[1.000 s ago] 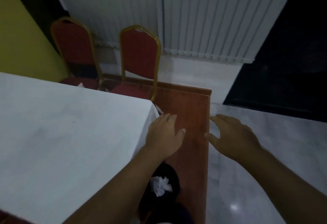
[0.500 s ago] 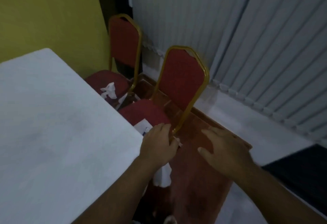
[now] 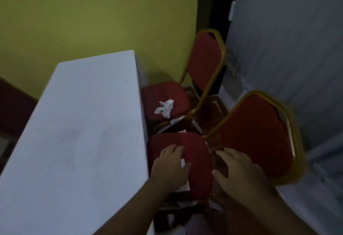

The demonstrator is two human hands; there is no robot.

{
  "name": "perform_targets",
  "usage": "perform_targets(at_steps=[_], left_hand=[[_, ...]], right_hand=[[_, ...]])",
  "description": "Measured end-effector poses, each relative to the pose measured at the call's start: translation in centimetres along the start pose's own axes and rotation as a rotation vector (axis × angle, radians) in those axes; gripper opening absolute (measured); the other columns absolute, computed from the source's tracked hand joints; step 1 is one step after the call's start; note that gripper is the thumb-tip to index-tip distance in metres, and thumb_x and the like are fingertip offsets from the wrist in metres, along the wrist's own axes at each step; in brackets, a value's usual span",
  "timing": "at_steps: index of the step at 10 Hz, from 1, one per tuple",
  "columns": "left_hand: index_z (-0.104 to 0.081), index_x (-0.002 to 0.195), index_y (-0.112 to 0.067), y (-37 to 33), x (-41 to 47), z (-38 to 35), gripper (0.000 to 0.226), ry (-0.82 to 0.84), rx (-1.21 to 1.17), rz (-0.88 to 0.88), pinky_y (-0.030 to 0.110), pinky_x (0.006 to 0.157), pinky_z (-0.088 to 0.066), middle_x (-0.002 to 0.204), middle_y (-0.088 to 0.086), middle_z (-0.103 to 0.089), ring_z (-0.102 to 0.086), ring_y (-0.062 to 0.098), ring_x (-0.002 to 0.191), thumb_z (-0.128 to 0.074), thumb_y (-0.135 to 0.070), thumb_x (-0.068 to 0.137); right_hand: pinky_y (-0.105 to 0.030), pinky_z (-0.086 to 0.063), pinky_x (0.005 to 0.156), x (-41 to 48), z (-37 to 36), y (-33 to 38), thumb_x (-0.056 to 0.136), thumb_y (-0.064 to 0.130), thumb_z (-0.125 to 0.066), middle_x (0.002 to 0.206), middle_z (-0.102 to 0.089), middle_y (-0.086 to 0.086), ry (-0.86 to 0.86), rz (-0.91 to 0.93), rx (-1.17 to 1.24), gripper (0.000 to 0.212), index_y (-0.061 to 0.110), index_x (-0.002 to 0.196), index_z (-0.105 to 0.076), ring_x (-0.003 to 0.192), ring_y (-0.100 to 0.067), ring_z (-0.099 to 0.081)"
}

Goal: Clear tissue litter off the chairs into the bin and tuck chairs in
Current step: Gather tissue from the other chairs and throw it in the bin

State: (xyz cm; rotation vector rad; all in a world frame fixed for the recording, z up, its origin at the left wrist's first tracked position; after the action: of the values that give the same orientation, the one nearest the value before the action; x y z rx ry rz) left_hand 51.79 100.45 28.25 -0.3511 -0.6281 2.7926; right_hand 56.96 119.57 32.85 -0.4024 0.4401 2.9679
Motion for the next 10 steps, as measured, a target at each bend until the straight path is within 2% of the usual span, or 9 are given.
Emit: perform_targets(at_steps=[2, 4, 5, 6, 7, 8, 9, 10], left_hand=[[-0.042, 0.139, -0.024, 2.8, 11.0, 0.0, 0.053, -0.039, -0.08, 0.162, 0.052, 0.1, -0.046, 0.14, 0.005, -0.045, -0.041, 0.029, 0.129, -0.055, -0.034, 0.089], [-0.042, 0.138, -0.023, 11.5, 30.2, -5.9, 0.052, -0.017, -0.106, 0.263, 0.054, 0.1, -0.046, 0.141, 0.012, -0.043, -0.037, 0.034, 0.131, -0.055, -0.023, 0.088], [-0.033, 0.142, -0.025, 17.1, 40.0, -10.5, 0.065, 0.046, -0.029, 0.299, 0.059, 0.101, -0.043, 0.149, 0.014, -0.032, -0.026, 0.036, 0.138, -0.064, -0.021, 0.085], [-0.008, 0.152, -0.035, 22.4, 48.2, -14.5, 0.094, 0.102, 0.162, 0.273, 0.065, 0.108, -0.033, 0.157, 0.019, -0.011, -0.011, 0.042, 0.144, -0.073, -0.037, 0.084], [0.004, 0.152, -0.038, 26.8, 53.9, -17.3, 0.105, 0.199, 0.289, 0.331, 0.064, 0.114, -0.02, 0.16, 0.026, 0.009, 0.004, 0.048, 0.146, -0.074, -0.033, 0.083], [-0.012, 0.153, -0.039, 29.7, 56.8, -18.8, 0.087, 0.236, 0.221, 0.393, 0.061, 0.115, -0.023, 0.161, 0.019, -0.001, -0.005, 0.046, 0.146, -0.068, -0.033, 0.086], [-0.046, 0.141, -0.023, 30.7, 58.1, -20.1, 0.051, 0.198, 0.329, 0.256, 0.041, 0.104, -0.04, 0.149, 0.014, -0.039, -0.039, 0.036, 0.133, -0.059, -0.027, 0.092], [-0.059, 0.129, -0.013, 29.9, 55.4, -19.8, 0.034, 0.095, 0.156, 0.26, 0.017, 0.08, -0.044, 0.136, 0.011, -0.057, -0.053, 0.028, 0.121, -0.048, -0.021, 0.098]], right_hand=[[-0.043, -0.038, 0.105, 12.7, 1.1, 0.8, 0.087, 0.06, -0.049, 0.156, -0.029, 0.012, 0.035, 0.15, -0.036, 0.063, 0.041, 0.145, -0.03, 0.141, -0.014, -0.027], [-0.04, -0.041, 0.105, 28.9, -1.7, 3.2, 0.085, 0.054, -0.058, 0.152, -0.038, 0.01, -0.012, 0.21, -0.037, 0.063, 0.039, 0.142, -0.038, 0.138, -0.015, -0.035], [-0.04, -0.04, 0.108, 37.1, -4.6, 3.4, 0.088, 0.051, -0.056, 0.152, -0.034, 0.013, 0.002, 0.214, 0.013, 0.058, 0.04, 0.141, -0.037, 0.137, -0.013, -0.032], [-0.029, -0.035, 0.101, 43.5, -7.6, 3.4, 0.084, 0.042, -0.064, 0.142, -0.044, 0.012, 0.016, 0.259, 0.025, 0.051, 0.037, 0.133, -0.049, 0.129, -0.013, -0.038], [-0.025, -0.027, 0.094, 47.4, -10.8, 2.0, 0.079, 0.035, -0.07, 0.136, -0.053, 0.007, 0.048, 0.254, 0.056, 0.05, 0.032, 0.127, -0.059, 0.125, -0.017, -0.042], [-0.031, -0.031, 0.101, 48.7, -14.1, 0.0, 0.076, 0.055, -0.059, 0.144, -0.042, 0.016, 0.145, 0.239, 0.027, 0.059, 0.043, 0.134, -0.05, 0.131, -0.01, -0.033], [-0.037, -0.039, 0.105, 48.1, -16.2, -1.4, 0.077, 0.055, -0.061, 0.147, -0.038, 0.018, 0.245, 0.217, -0.011, 0.059, 0.047, 0.134, -0.047, 0.132, -0.009, -0.031], [-0.04, -0.039, 0.108, 46.4, -16.6, -2.1, 0.079, 0.054, -0.066, 0.149, -0.035, 0.018, 0.3, 0.191, -0.027, 0.057, 0.048, 0.133, -0.048, 0.137, -0.011, -0.028]])
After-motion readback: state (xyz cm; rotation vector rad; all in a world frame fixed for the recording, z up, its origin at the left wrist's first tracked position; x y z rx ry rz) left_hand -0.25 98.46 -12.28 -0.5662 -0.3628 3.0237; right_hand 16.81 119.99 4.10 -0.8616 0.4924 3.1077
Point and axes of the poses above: each hand's wrist, its own x-axis towards the middle knuckle, its own z-axis out of the back of the hand, y = z × x, the point moved 7 cm from there along x, towards the middle knuckle
